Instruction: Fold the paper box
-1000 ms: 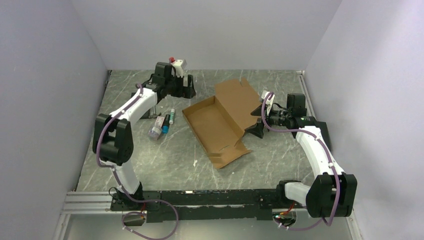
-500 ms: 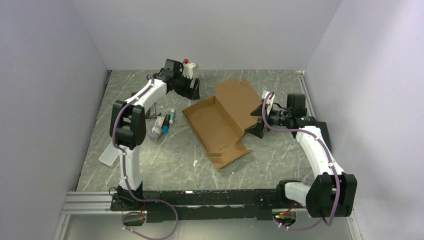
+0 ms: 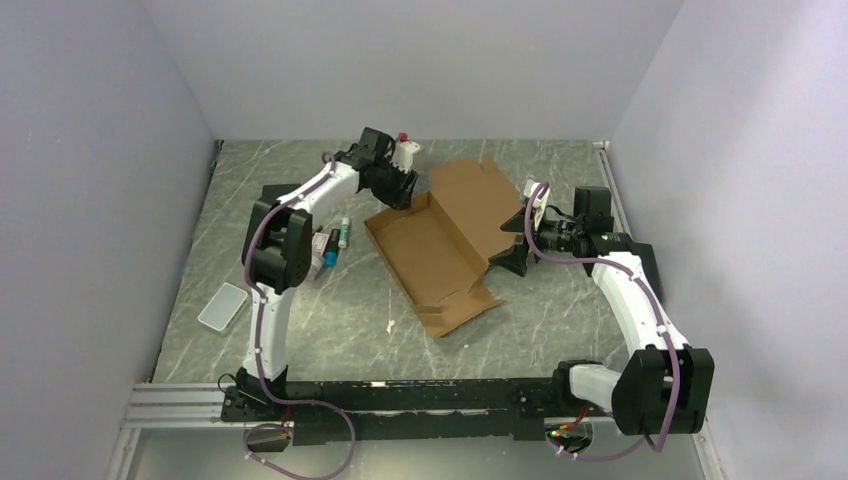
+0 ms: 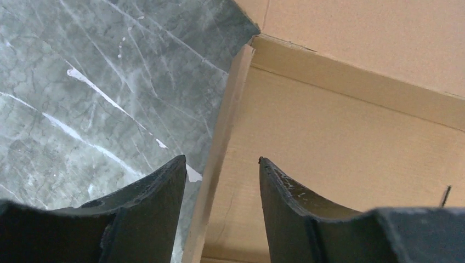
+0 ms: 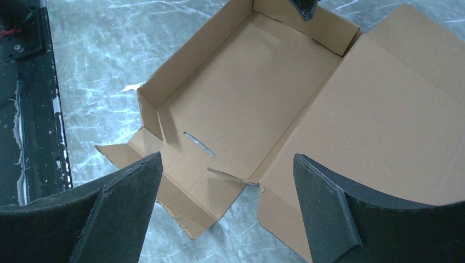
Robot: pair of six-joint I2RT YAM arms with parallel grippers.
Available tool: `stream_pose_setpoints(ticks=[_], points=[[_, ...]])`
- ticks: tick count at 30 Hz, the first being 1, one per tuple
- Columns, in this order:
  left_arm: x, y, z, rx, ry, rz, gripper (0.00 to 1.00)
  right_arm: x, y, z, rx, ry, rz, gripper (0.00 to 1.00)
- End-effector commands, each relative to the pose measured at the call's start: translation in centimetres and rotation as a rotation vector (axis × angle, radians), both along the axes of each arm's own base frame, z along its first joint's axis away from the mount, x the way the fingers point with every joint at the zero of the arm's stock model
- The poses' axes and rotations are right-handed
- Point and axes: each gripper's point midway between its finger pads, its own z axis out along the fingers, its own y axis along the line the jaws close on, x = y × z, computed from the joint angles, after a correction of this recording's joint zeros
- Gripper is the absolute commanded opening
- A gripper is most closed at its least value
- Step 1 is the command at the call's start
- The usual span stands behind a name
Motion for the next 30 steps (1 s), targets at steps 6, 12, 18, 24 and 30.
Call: stream_pose_setpoints(ticks=[6, 12, 18, 24, 30], points=[[1.5, 0.4, -0.2, 0.143, -0.149, 0.052, 0.29, 0.3, 0.2, 1.6, 0.021, -0.06, 0.022, 0.93], [1.0, 1.1, 0.5, 0.126, -0.169, 0.142, 0.09, 0.3, 0.2, 1.7, 0.02, -0.062, 0.022, 0.93], [-0.6, 2.3, 2.4, 0.027, -0.126, 0.366, 0.0, 0.3, 0.2, 1.7, 0.018, -0.062, 0.021, 0.93], [-4.6, 4.5, 1.6, -0.018, -0.007, 0.639, 0.0, 1.5, -0.4, 1.1, -0.002, -0.041, -0.048, 0.93], [-9.0, 6.3, -0.6, 0.038, 0.068, 0.91, 0.0, 4.6, -2.0, -0.7, -0.028, 0.044, -0.252, 0.93]])
